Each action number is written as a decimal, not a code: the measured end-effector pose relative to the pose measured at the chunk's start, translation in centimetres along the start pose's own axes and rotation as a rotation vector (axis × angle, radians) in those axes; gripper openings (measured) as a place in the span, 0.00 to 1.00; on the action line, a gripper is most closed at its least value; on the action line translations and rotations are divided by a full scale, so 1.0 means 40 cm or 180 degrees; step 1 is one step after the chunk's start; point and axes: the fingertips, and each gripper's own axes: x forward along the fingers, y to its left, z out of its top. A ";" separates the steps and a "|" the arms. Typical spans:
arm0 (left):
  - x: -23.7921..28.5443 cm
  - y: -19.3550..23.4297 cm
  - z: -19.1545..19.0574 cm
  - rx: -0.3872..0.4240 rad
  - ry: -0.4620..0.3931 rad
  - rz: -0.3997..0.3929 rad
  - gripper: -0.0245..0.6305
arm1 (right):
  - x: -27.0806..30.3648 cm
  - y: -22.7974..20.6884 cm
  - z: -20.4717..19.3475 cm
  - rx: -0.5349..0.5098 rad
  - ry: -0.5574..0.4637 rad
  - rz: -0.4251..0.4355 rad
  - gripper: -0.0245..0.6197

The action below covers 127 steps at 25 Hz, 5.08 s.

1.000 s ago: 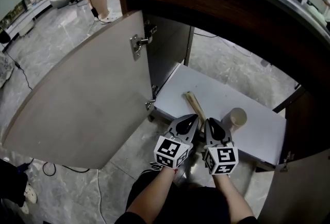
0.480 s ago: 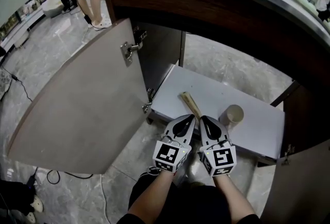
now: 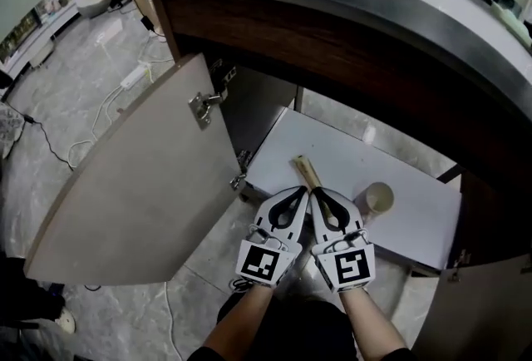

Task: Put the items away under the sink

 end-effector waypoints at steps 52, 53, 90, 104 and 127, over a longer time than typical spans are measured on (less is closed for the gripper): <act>-0.064 -0.239 1.390 -0.0309 0.0382 -0.0321 0.05 | -0.279 0.028 1.424 0.0221 0.0094 0.0197 0.10; -0.034 -0.232 1.391 -0.0314 0.0370 -0.0338 0.05 | -0.262 0.003 1.426 0.0222 0.0093 0.0194 0.10; 0.775 0.232 1.068 -0.0565 0.0855 -0.0805 0.07 | 0.516 -0.652 1.127 0.0505 0.0956 -0.0329 0.10; 0.818 0.296 0.990 -0.0605 0.1063 -0.0718 0.19 | 0.645 -0.709 1.055 0.0516 0.1121 -0.0311 0.21; 0.833 0.298 0.922 -0.0510 0.1390 -0.0628 0.52 | 0.658 -0.682 1.100 0.0347 0.0855 -0.0429 0.20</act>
